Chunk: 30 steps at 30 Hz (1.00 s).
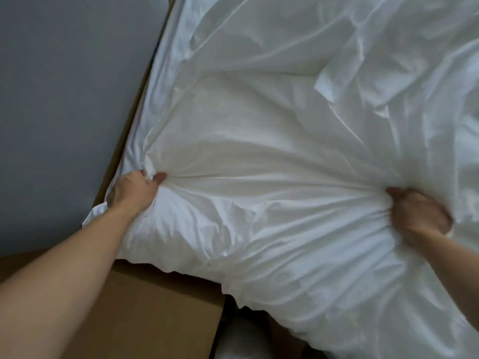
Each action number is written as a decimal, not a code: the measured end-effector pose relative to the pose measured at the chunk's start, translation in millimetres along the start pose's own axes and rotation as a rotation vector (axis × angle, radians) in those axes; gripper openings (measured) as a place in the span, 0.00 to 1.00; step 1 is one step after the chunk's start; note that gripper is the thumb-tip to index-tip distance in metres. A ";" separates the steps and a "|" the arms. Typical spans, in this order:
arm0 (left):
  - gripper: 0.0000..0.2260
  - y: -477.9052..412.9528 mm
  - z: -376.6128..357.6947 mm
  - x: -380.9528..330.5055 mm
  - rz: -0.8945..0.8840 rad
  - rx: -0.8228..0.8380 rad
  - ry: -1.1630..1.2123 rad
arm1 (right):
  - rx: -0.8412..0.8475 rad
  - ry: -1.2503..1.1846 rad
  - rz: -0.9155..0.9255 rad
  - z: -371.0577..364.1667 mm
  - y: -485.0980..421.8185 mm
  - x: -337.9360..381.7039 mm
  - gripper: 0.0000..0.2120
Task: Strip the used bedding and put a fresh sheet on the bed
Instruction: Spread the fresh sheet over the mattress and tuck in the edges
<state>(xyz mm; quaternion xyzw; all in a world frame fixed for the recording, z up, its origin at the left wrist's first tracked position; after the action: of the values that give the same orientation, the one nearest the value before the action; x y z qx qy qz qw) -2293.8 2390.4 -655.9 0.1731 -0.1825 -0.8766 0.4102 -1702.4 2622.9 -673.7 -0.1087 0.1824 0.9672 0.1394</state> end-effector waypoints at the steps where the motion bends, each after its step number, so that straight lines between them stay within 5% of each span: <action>1: 0.33 2.3 -0.3 -1.8 0.001 0.010 0.008 | 0.034 -0.016 -0.040 0.9 -4.0 -12.2 0.29; 5: 0.44 14.7 1.7 8.4 0.026 0.200 0.103 | -0.034 -0.233 -0.142 16.4 13.7 3.0 0.30; 9: 0.50 40.4 0.5 32.6 0.011 0.463 0.248 | -0.222 -0.466 0.335 23.4 136.1 106.6 0.31; 13: 0.41 49.9 -12.8 29.3 0.020 0.311 0.068 | -0.092 -0.197 0.842 -18.7 239.0 179.8 0.26; 16: 0.34 60.2 -28.7 9.1 0.047 0.138 0.010 | 0.019 -0.079 0.857 -32.2 230.7 193.6 0.23; 21: 0.33 80.9 -49.6 -2.9 0.085 0.020 0.095 | -0.081 -0.281 0.939 -32.1 239.1 180.3 0.27; 27: 0.50 77.4 -32.3 37.1 0.069 0.184 0.246 | -0.123 -0.314 1.036 -39.3 269.0 157.9 0.29; 30: 0.42 88.6 -44.8 47.4 0.057 0.194 0.155 | -0.188 -0.352 1.100 -35.4 263.0 154.0 0.29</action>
<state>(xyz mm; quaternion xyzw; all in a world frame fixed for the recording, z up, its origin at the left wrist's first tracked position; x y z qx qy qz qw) -2243.9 2292.4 -661.3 0.2741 -0.2388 -0.8268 0.4292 -1922.5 2409.5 -661.3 0.1521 0.0993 0.9130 -0.3652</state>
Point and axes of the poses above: each hand's wrist, its own y-axis away from the middle knuckle, its own z-axis out of the back of the hand, x = y × z, the point moved 4 cm from there along -y, towards the middle knuckle, and after that the axes turned 8 degrees about -z, right-handed, at the moved point
